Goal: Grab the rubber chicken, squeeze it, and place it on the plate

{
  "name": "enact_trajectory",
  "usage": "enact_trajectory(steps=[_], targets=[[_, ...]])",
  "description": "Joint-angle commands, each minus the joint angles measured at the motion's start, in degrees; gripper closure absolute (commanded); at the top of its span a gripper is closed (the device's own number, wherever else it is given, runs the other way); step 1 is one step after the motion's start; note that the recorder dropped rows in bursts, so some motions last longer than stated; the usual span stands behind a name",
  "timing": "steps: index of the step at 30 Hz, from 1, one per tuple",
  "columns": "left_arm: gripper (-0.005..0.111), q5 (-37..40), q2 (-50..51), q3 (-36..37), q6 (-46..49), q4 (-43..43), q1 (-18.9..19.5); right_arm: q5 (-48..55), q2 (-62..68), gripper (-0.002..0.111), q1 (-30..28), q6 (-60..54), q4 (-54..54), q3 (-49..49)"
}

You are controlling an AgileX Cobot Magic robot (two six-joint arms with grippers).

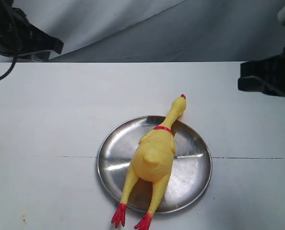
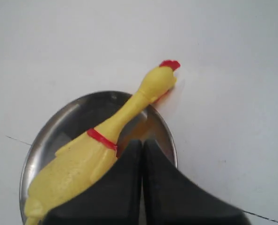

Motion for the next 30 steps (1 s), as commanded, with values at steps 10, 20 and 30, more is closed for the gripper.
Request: enact_trajectory(steps=[10,20,30], targets=[[0.107,-17.1,-16.8,7.4,10.6,-13.9,15.5,-7.6,-13.1,0.108,0.2,-14.0,6.5,-13.0],[0.107,-23.6,-39.8,6.2,9.4,-5.9,19.4,-5.3,-27.1,0.108,0.2,-13.1,1.5,-31.8],[0.107,-27.7,-67.1,21.9,-1.4,4.3,19.5,-9.5,-54.0,0.108,0.2,-3.3,-12.3,-17.2]])
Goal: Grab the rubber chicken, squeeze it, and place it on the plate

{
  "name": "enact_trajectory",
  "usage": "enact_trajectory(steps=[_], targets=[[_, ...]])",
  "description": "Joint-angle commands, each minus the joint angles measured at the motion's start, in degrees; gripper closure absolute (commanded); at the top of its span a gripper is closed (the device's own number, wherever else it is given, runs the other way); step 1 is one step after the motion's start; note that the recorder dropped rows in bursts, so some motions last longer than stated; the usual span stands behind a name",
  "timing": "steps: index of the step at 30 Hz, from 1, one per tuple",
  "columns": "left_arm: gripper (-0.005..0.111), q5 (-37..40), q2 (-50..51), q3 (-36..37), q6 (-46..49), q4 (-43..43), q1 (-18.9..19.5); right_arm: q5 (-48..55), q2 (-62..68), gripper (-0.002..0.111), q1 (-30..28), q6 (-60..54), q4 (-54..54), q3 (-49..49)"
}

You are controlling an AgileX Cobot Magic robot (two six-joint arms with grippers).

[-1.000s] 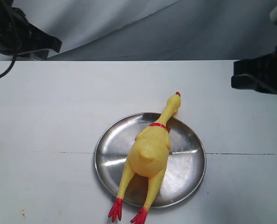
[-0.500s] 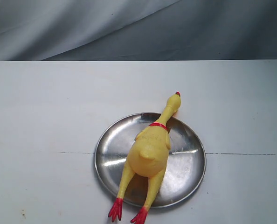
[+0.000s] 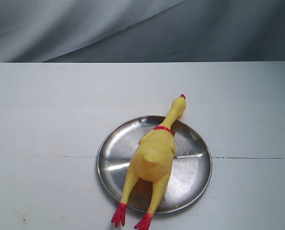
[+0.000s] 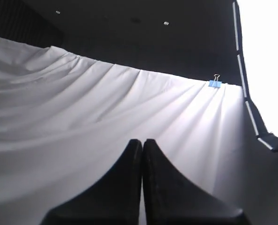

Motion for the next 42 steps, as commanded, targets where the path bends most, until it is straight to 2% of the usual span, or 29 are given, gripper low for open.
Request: enact_trajectory(steps=[1,4,10,14,21,27,33,42], targets=[[0.107,-1.1,-10.0,9.8,-7.8,7.1,0.1,-3.9,-11.4,0.108,0.2,1.0,-2.0,10.2],[0.107,-2.6,-18.1,17.5,-9.6,12.1,0.1,-5.0,-19.5,0.108,0.2,0.7,-3.8,15.5],[0.107,0.3,-29.2,30.2,-9.5,12.1,0.1,4.5,-23.2,0.108,0.2,0.7,-6.4,17.2],[0.107,-0.5,-29.3,36.2,-9.5,9.3,0.1,0.9,-23.1,0.108,0.2,0.8,-5.2,23.9],[0.107,-5.0,-27.0,43.1,-12.6,-1.9,0.1,-10.9,-23.1,0.108,0.2,0.7,3.8,44.0],[0.107,-5.0,-23.7,48.0,-19.2,-2.1,0.1,-15.7,-23.1,0.108,0.2,0.7,7.0,58.2],[0.107,-6.6,-23.0,51.5,-21.7,-4.3,0.1,-16.3,-23.1,0.108,0.2,0.7,10.6,63.5],[0.107,-7.8,-23.0,59.7,-21.7,-4.3,0.1,-16.2,-23.1,0.108,0.2,0.9,10.5,63.5]])
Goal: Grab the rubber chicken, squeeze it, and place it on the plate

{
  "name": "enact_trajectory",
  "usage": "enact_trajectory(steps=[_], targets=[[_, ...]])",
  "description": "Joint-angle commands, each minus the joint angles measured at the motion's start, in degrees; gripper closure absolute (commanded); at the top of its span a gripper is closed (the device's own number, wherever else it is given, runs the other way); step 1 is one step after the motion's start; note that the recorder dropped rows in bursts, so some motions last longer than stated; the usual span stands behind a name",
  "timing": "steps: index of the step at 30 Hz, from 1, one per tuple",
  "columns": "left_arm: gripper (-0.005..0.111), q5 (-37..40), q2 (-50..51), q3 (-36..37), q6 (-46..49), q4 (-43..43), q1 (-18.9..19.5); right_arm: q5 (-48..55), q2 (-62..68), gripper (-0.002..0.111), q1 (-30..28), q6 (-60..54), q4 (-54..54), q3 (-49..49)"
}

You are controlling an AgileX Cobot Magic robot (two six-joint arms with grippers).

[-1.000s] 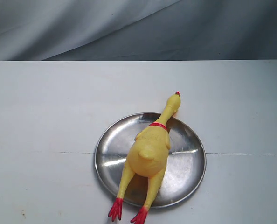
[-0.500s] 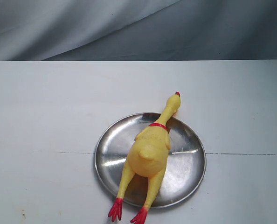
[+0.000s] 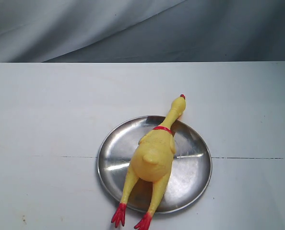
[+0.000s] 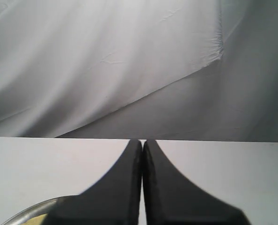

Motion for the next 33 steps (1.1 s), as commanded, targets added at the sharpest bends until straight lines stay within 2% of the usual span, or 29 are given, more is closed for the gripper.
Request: enact_trajectory(steps=[1,4,8,26,30,33], targets=[[0.107,-1.5,0.3,4.1,-0.8,-0.7,0.1,-0.4,-0.3,0.108,0.2,0.1,0.3,0.3],[0.107,-2.6,0.3,4.1,-0.8,-0.7,0.1,-0.4,-0.3,0.108,0.2,0.5,0.6,0.3],[0.107,-2.1,0.3,4.1,-0.7,-0.7,0.1,-0.4,-0.3,0.108,0.2,1.3,7.9,0.3],[0.107,-2.1,0.3,4.1,-0.7,-0.4,0.1,-0.4,-0.3,0.108,0.2,1.3,8.0,0.3],[0.107,-2.7,0.3,4.1,-0.6,7.6,0.1,-0.4,-0.3,0.108,0.2,1.3,8.0,0.3],[0.107,-6.2,0.3,4.1,-0.6,13.9,0.1,-0.4,-0.3,0.108,0.2,1.3,8.0,0.3]])
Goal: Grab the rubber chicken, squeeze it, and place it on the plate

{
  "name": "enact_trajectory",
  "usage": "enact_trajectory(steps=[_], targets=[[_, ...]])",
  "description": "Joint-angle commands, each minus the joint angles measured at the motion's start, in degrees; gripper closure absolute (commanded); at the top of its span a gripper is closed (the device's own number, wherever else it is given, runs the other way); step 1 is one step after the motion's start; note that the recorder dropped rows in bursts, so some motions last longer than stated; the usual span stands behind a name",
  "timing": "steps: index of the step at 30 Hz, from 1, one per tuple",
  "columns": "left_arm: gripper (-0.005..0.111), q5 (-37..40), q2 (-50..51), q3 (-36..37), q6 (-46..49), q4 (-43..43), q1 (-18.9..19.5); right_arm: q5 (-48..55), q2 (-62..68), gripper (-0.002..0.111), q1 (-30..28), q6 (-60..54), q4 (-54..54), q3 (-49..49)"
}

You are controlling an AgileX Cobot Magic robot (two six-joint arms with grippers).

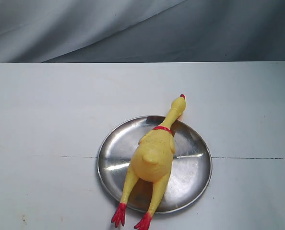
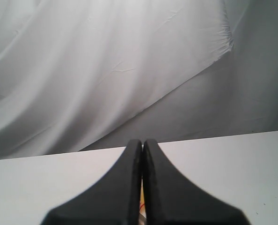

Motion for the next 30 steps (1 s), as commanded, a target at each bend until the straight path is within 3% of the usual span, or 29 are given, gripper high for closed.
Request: enact_trajectory(steps=[1,10,16,30], targets=[[0.107,-5.9,-0.2,0.3,-0.3,9.5,0.3,-0.4,-0.3,0.108,0.2,0.0,0.3,0.3],[0.107,0.2,-6.5,0.3,-0.5,11.3,10.1,-0.5,-0.3,0.108,0.2,0.0,0.3,0.3],[0.107,9.7,-6.5,0.3,-0.4,11.2,10.5,-0.5,-0.2,0.108,0.2,0.0,0.3,0.3],[0.107,10.1,-6.5,0.3,-0.4,11.2,10.5,-0.5,-0.2,0.108,0.2,0.0,0.3,0.3]])
